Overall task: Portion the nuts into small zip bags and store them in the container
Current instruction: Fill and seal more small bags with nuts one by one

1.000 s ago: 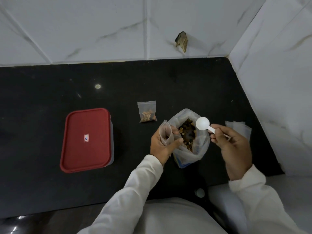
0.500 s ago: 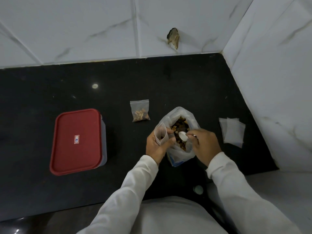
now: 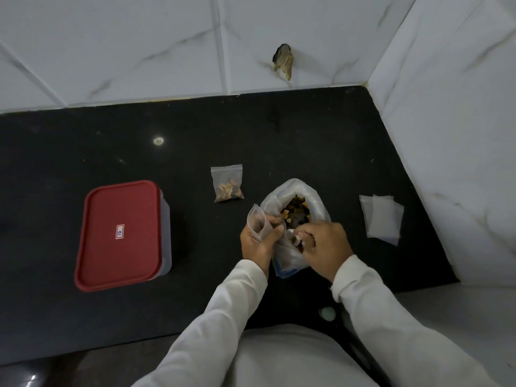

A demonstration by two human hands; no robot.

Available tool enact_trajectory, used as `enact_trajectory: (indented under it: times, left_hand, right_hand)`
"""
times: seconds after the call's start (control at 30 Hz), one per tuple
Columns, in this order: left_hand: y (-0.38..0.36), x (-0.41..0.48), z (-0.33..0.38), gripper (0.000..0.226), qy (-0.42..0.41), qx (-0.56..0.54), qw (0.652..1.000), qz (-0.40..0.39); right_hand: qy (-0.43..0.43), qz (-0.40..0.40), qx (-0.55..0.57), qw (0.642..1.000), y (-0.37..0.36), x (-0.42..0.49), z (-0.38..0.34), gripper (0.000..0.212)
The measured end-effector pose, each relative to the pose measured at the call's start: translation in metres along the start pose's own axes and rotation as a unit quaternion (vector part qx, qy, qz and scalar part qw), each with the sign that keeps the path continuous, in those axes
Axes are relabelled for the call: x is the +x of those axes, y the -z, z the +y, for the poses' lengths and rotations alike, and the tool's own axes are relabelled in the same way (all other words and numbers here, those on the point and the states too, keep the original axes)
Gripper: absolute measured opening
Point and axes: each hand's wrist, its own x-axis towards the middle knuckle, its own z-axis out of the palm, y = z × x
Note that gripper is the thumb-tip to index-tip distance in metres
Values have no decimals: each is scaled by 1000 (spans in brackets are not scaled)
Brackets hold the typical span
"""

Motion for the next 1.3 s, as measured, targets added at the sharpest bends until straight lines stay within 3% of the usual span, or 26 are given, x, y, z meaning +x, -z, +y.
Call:
enact_trajectory:
  times: [0.1,0.2,0.3,0.43,0.53,0.6,0.7,0.83,0.93,1.07,1.13,1.3]
  left_hand:
    - [-8,-2,-1,13,8,-13,999,41]
    - [-11,-1,-1,16,18,-19,998,57]
    - [-16,-2,1,15,14,-24,997,67]
    - [-16,1,1,22,34,-29,995,90]
    - [-13,2,2,20,37,-21,996,84]
    - [-12,2,2,20,27,0,997,75]
    - [-6,4,0,16,7,38,998,42]
    - [6,7,2,37,0,94,996,3]
    - [10,6,5,21,-24,129,991,-26]
    - [12,5,12,21,-67,169,982,-55]
    - [11,4,15,25,-83,175,979,-64]
    - [7,1,19,27,-109,147,980,-75]
  right_hand:
    - [0,-27,-20,999,0,-9,-1,32]
    - [-30,-32,28,999,4,-14,2,23]
    - [-152,-44,134,978,7,-6,4,19]
    - [-342,-43,347,872,4,-3,9,22]
    - [-400,-24,461,792,3,-5,10,21]
    - [-409,-14,497,766,3,-3,10,22]
    - [-393,-6,497,774,5,-1,12,22]
    - [-386,0,518,763,14,-1,17,21]
    - [-368,6,545,754,34,-4,10,22]
    - [-315,27,575,755,67,-11,-25,22]
    - [-267,33,556,786,76,-15,-46,22]
    - [-118,70,359,923,65,-22,-80,24]
